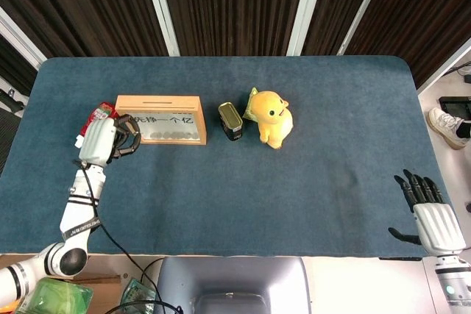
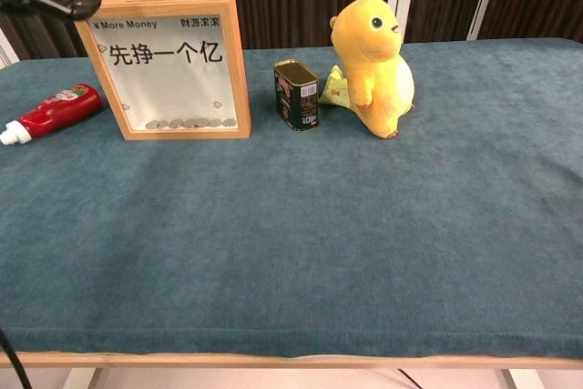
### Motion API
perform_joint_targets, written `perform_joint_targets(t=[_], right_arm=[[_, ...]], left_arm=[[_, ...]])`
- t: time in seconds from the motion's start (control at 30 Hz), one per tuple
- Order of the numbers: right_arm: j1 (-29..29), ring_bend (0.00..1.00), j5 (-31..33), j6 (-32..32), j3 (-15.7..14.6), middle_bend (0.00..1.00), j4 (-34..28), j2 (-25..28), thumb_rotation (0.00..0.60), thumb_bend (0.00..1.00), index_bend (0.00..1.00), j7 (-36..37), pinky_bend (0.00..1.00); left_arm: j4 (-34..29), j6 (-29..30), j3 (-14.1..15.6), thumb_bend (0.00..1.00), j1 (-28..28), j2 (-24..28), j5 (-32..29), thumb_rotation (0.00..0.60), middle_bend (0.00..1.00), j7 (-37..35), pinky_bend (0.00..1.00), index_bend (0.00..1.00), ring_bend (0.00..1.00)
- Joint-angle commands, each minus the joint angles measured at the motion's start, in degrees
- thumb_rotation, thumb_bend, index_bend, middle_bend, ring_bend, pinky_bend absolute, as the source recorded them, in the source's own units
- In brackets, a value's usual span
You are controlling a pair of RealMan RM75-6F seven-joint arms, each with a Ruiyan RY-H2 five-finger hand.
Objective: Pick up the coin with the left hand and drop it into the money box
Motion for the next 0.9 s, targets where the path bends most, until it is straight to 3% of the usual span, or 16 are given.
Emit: perform_joint_targets(t=[0.03, 0.47, 0.9], right_arm=[[0.1, 0.00, 0.7, -0.2, 0.4, 0.00, 0.2, 0.1, 0.600, 0.17, 0.00, 0.4, 0.00], [0.1, 0.00, 2.9, -0.6, 1.4, 0.00, 0.6, 0.7, 0.600, 0.17, 0.00, 2.1, 0.00], [-0.4, 0.00, 3.1, 0.1, 1.6, 0.00, 0.5, 1.0, 0.600, 0.17, 0.00, 2.5, 0.00]], left_arm=[[1.0, -4.1, -3.6, 0.67, -5.3, 1.8, -6.4, 0.600, 1.00, 3.3, 1.00, 0.71, 1.00], [11.1, -10.8, -3.2, 0.67, -16.6, -1.0, -16.4, 0.600, 1.00, 6.2, 1.00, 0.71, 1.00], [18.1, -14.5, -0.3, 0.67, -20.6, -2.6, -17.7, 0.600, 1.00, 4.0, 1.00, 0.71, 1.00]])
